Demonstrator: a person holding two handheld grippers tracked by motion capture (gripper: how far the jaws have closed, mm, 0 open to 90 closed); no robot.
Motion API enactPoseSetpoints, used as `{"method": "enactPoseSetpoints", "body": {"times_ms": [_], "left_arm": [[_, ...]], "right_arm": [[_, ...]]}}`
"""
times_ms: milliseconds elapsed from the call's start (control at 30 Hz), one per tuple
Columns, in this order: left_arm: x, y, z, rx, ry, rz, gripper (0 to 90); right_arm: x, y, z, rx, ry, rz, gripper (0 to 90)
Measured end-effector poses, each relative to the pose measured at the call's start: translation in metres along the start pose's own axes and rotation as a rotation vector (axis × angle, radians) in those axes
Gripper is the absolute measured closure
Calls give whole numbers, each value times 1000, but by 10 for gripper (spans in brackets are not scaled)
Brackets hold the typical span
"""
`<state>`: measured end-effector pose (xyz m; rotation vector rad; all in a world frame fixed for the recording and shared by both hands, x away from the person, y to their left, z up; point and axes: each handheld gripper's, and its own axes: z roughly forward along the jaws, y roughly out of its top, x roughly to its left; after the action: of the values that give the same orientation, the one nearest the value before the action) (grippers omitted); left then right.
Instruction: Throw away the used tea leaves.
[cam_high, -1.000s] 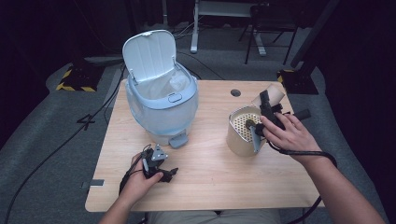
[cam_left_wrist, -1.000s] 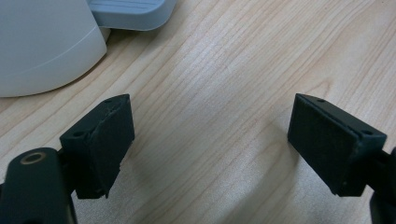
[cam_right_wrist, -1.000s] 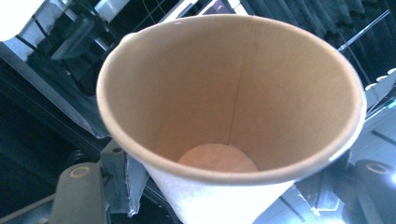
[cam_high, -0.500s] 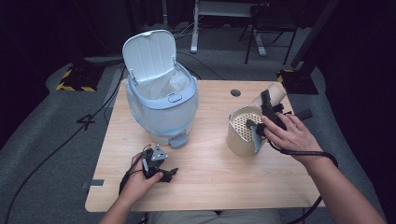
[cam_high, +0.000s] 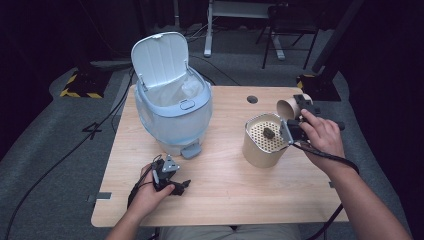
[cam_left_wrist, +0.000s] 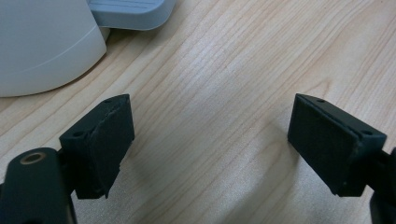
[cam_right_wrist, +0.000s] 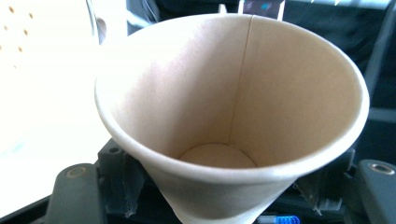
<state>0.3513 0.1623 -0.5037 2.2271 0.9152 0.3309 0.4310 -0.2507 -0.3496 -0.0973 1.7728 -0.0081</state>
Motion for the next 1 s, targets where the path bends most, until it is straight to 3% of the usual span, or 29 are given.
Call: {"method": "enactPoseSetpoints", "body": {"times_ms": [33, 133, 267, 433, 533, 633, 733, 1000], "left_arm": [[0, 0, 0, 0, 0, 1, 152], [0, 0, 0, 1, -3, 2, 151], [1, 0, 0, 1, 0, 3, 151], [1, 1, 1, -1, -6, 1, 151], [2, 1, 1, -2, -6, 2, 151], [3, 2, 1, 2, -9, 10, 151], [4, 2, 2, 0, -11, 12, 151], [5, 4, 4, 4, -13, 13, 145]], "right_arm": [[-1, -5, 0, -15, 41, 112, 285], [-4, -16, 1, -63, 132, 344, 283], [-6, -31, 2, -120, 282, 705, 281], [-4, -47, 2, -183, 420, 1005, 281], [-4, -53, 2, -224, 488, 1138, 282], [-5, -58, 1, -260, 553, 1237, 282], [-5, -61, -2, -284, 590, 1289, 282], [-8, -61, -5, -305, 635, 1321, 282]]}}
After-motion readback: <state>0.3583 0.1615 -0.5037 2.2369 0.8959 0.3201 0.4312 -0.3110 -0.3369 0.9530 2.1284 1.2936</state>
